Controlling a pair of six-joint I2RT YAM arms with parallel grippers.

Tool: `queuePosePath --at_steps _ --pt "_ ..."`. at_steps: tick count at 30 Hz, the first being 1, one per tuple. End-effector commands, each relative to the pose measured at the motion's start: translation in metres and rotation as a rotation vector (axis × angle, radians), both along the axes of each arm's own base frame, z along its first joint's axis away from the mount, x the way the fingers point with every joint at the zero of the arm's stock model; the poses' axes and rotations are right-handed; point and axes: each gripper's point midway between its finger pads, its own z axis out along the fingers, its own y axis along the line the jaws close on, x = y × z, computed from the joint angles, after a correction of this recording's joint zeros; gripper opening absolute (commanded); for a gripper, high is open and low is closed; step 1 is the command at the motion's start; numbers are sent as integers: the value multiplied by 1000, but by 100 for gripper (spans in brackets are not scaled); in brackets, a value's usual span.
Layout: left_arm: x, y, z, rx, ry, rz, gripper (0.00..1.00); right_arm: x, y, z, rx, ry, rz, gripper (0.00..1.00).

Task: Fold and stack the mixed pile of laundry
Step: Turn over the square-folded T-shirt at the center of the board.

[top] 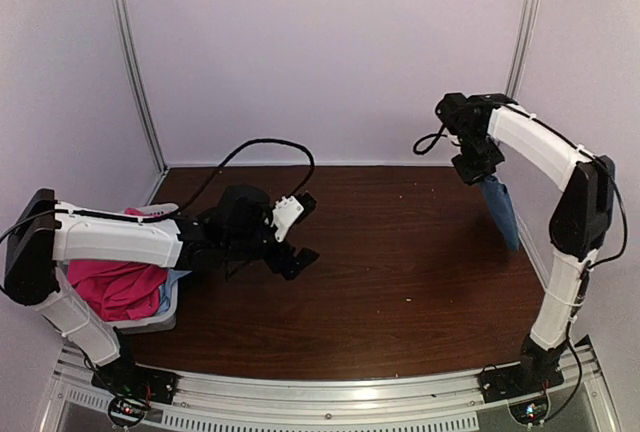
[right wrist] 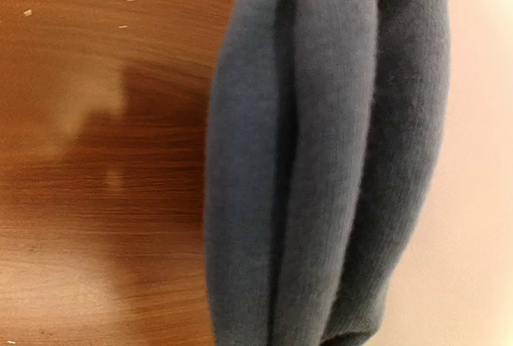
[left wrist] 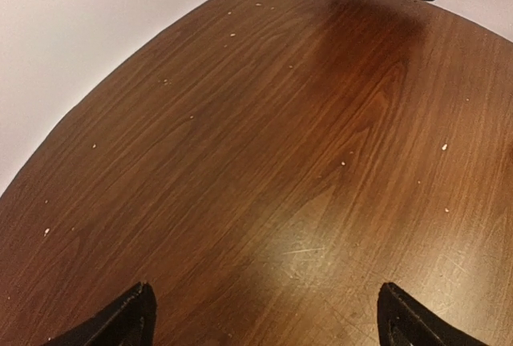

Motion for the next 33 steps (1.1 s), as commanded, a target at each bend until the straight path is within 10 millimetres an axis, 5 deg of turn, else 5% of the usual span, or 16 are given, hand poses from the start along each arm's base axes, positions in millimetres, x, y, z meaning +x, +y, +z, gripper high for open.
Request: queuePosePath --at_steps 1,6,10,15,19,23,27,30,33 --pt "15 29 20 -53 28 146 98 7 87 -49 -44 139 174 0" --pt "29 68 41 -98 64 292 98 1 188 -127 32 235 296 0" --pt "33 94 60 -151 79 370 98 -10 251 -172 84 290 373 0" --pt "33 118 75 -209 89 463 97 -21 317 -185 214 295 466 3" --pt "40 140 78 -236 109 550 98 -37 367 -181 389 297 533 34" --pt "50 156 76 -301 174 607 98 -47 410 -141 614 260 622 65" --pt "59 154 73 -331 207 604 98 -47 422 -61 830 132 746 68" --pt "67 133 63 -332 257 537 97 -37 388 -1 979 -3 771 69" --pt "73 105 51 -356 321 449 92 -10 322 14 1053 -129 669 67"
